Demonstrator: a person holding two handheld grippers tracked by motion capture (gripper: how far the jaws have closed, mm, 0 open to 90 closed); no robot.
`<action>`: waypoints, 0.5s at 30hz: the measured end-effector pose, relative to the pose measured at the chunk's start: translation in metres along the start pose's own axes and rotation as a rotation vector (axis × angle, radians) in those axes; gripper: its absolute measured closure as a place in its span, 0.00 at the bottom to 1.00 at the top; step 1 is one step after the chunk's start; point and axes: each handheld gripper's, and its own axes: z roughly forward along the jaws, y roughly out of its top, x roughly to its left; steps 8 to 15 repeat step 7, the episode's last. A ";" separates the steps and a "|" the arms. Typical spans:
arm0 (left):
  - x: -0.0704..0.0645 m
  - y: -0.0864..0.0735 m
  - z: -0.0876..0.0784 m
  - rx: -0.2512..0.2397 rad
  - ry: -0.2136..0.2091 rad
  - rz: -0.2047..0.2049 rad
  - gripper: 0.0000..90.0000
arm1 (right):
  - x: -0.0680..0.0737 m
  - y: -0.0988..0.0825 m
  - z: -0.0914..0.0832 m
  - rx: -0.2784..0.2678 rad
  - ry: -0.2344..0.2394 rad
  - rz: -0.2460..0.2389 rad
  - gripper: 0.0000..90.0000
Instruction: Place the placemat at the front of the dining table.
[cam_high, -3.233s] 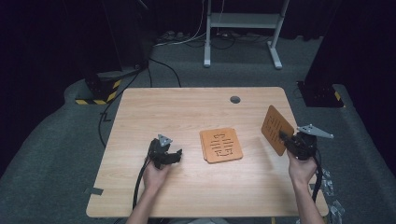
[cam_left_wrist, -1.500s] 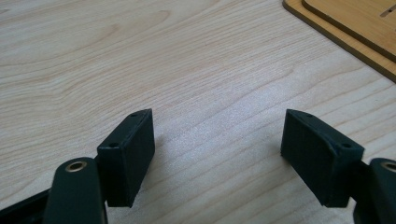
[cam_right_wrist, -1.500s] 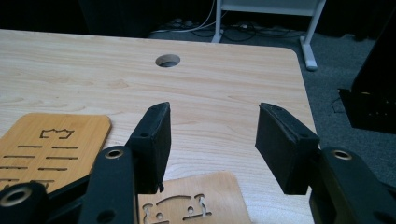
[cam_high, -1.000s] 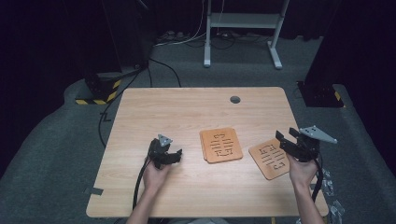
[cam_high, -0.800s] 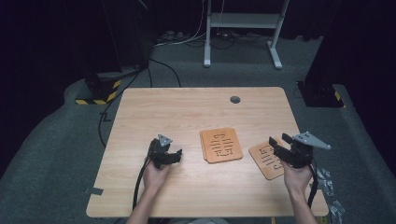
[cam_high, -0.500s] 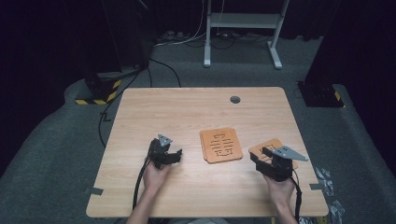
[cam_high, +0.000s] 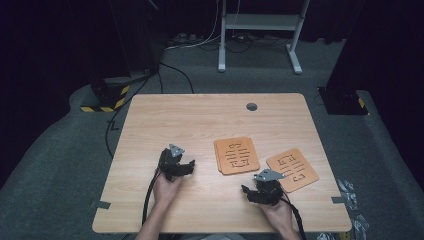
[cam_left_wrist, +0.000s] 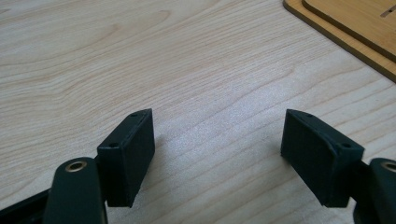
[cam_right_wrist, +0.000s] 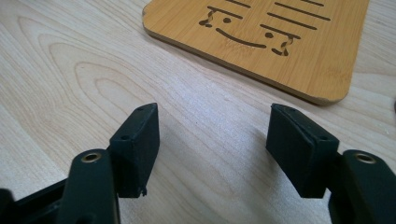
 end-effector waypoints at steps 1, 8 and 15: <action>0.000 0.000 0.000 0.000 0.000 -0.001 0.29 | 0.000 0.000 0.000 0.000 -0.001 0.000 0.38; 0.000 0.000 0.000 0.000 0.000 0.000 0.29 | 0.000 0.000 0.000 0.002 -0.001 -0.001 0.37; 0.000 0.000 0.000 0.000 0.000 0.000 0.29 | 0.000 0.000 0.000 0.002 -0.001 -0.001 0.37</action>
